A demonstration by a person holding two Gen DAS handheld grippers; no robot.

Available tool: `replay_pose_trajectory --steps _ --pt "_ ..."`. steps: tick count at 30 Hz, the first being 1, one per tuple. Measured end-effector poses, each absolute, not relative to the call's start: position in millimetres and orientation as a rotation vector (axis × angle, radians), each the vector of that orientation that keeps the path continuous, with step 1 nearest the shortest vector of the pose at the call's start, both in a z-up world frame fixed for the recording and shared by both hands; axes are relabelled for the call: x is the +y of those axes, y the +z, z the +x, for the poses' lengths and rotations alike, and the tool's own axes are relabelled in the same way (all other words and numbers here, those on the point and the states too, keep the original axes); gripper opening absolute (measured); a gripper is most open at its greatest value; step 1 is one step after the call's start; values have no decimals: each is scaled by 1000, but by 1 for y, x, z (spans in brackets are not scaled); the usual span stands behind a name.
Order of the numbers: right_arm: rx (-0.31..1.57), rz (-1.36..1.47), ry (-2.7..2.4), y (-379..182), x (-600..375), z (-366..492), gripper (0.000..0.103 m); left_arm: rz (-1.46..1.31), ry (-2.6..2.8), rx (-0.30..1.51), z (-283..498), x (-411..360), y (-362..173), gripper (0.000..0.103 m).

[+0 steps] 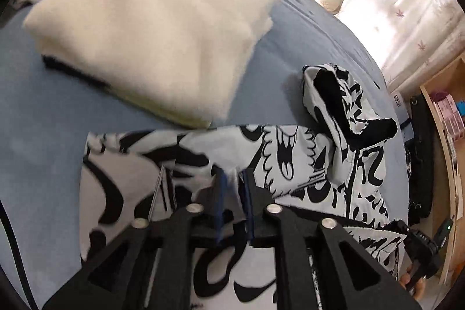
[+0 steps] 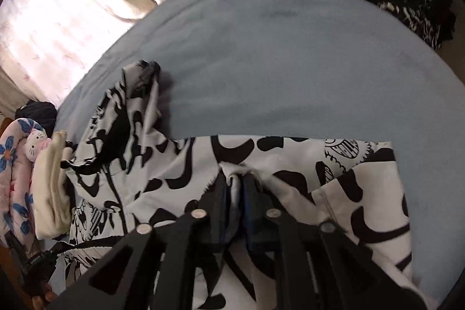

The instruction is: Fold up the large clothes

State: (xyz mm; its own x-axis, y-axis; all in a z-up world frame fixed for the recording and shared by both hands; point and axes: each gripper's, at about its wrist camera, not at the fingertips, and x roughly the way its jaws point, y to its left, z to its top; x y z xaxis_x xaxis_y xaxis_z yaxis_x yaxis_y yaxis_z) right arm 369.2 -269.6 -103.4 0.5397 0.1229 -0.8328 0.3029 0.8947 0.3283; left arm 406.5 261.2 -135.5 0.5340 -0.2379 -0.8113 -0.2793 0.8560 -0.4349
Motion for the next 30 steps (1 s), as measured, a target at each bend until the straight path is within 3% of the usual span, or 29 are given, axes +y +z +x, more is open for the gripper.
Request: replay_pose_trajectory --steps 2,3,4,6,18,24,26,27,28,30 --pt "984 470 -71 -101 -275 369 28 -522 5 1012 409 260 -131 39" --pt "975 472 -55 -99 -277 370 40 -496 -10 1006 409 260 -129 52" --pt "965 478 -27 -96 -282 368 51 -470 -23 998 409 259 -127 59" --pt "958 484 29 -92 -290 363 58 -446 -59 996 406 260 -126 61" --pt "1147 334 139 -131 -293 358 58 -278 -241 1089 394 250 -160 62" --pt "1169 235 111 -146 -279 362 58 -165 -221 1112 401 225 -171 71" --pt "1159 189 98 -146 -273 360 55 -173 -204 1102 403 222 -171 70" --pt "1160 168 90 -147 -271 360 39 -182 -189 1095 403 222 -172 66" --pt "1166 135 76 -147 -266 359 20 -192 -179 1086 402 222 -172 53" --pt "1148 96 65 -145 -262 353 12 -212 -143 1069 397 224 -169 30"
